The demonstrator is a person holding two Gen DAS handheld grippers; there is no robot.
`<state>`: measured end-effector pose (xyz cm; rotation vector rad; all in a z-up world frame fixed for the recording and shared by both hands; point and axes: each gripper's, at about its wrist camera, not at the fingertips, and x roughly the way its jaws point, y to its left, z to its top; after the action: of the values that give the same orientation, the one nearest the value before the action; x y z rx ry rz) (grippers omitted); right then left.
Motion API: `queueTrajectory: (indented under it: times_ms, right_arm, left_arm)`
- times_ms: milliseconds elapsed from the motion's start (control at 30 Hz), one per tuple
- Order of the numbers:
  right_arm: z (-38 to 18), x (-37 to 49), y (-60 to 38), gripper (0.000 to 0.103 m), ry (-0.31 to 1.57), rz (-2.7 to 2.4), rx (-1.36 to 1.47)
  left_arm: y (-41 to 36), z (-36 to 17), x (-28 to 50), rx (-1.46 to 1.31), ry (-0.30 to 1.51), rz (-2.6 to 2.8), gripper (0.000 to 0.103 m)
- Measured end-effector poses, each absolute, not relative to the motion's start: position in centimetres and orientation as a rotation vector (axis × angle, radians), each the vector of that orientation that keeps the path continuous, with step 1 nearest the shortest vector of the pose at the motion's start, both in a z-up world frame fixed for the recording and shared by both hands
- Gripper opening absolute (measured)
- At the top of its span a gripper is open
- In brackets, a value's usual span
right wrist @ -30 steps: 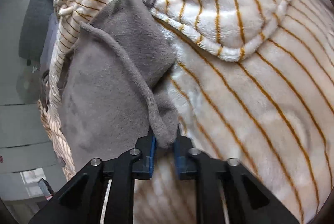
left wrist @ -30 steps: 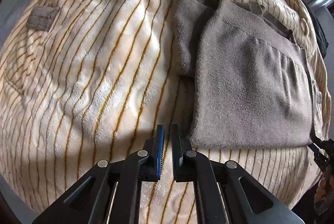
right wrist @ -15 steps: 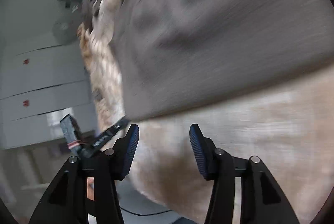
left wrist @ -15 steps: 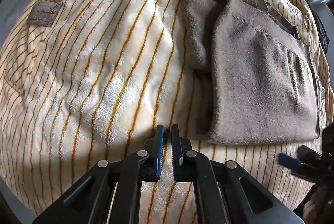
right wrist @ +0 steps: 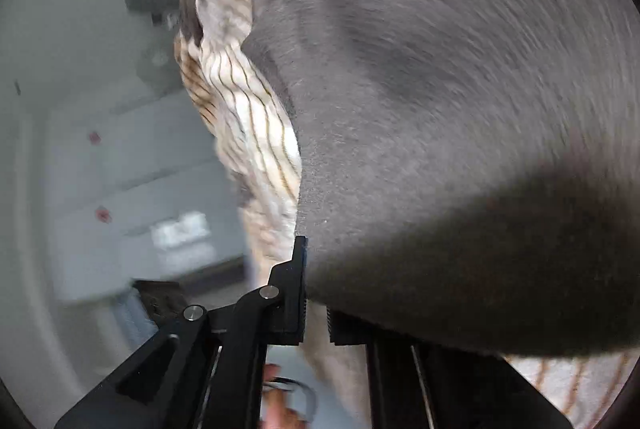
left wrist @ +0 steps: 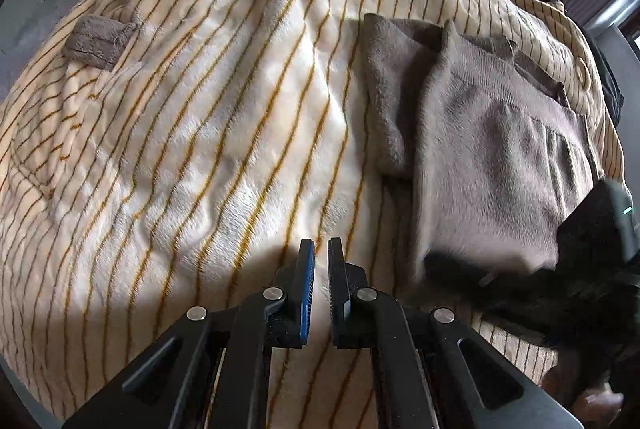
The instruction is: Fold small clothes
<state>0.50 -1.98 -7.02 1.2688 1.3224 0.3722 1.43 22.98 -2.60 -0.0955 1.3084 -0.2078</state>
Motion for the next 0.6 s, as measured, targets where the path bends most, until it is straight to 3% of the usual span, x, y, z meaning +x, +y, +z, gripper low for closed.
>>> queueTrajectory:
  times_ms: [167, 200, 233, 267, 600]
  right_arm:
    - [-8.6, -0.3, -1.7, 0.012, 1.389, 0.374, 1.301]
    - [-8.4, -0.4, -1.7, 0.012, 1.391, 0.381, 1.287]
    - [-7.9, -0.5, -1.7, 0.012, 1.395, 0.396, 1.256]
    - [-7.5, -0.7, -1.7, 0.012, 1.405, 0.412, 1.225]
    - [-4.3, -2.3, -3.1, 0.013, 1.415, 0.466, 1.078]
  left_arm:
    - [24.2, -2.7, 1.7, -0.120, 1.322, -0.205, 0.008]
    - [24.2, -2.6, 1.5, -0.119, 1.320, -0.210, 0.022]
    - [24.2, -2.7, 1.4, -0.119, 1.320, -0.219, 0.049]
    - [23.9, -2.6, 1.1, -0.135, 1.322, -0.250, 0.103]
    - [22.8, -3.0, 0.8, -0.130, 1.287, -0.264, 0.103]
